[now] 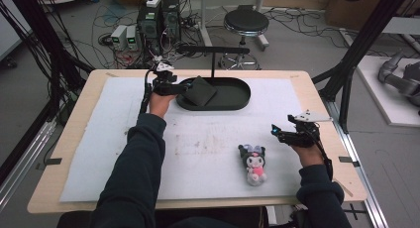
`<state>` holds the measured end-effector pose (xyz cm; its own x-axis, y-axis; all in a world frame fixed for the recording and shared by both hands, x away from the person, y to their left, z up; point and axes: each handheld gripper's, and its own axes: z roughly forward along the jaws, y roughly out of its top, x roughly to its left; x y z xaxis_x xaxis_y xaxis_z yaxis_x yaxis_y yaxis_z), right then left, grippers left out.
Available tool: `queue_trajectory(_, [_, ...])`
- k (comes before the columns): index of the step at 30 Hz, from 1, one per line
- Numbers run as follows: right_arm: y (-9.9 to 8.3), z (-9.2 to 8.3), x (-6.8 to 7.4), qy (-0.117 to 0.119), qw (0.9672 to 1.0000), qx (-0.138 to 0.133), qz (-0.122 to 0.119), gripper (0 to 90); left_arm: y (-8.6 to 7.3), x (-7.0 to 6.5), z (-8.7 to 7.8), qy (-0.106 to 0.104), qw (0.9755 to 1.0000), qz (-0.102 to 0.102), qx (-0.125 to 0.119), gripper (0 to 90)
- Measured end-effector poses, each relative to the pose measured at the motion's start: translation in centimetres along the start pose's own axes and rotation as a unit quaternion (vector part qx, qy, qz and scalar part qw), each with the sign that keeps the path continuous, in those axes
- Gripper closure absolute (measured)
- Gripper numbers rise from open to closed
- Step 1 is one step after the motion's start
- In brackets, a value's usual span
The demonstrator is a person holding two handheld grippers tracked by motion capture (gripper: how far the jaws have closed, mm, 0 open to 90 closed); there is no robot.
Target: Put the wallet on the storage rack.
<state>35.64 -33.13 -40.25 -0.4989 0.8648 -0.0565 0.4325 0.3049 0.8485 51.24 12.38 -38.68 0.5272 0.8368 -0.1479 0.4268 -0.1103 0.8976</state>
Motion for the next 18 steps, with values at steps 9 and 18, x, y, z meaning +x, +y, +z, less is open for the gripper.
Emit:
queue_trajectory(9, [0.0, 0.1, 0.1, -0.002, 1.0000, 0.000, -0.005, 23.5, -0.3, -0.1, -3.5, -0.033, 0.9983, -0.020, -0.044, 19.8])
queue_trajectory(18, [0.2, 0.0, 0.5, 0.001, 1.0000, -0.002, -0.006, 23.5, -1.5, -0.5, -8.3, -0.034, 0.9975, -0.003, -0.061, 19.3])
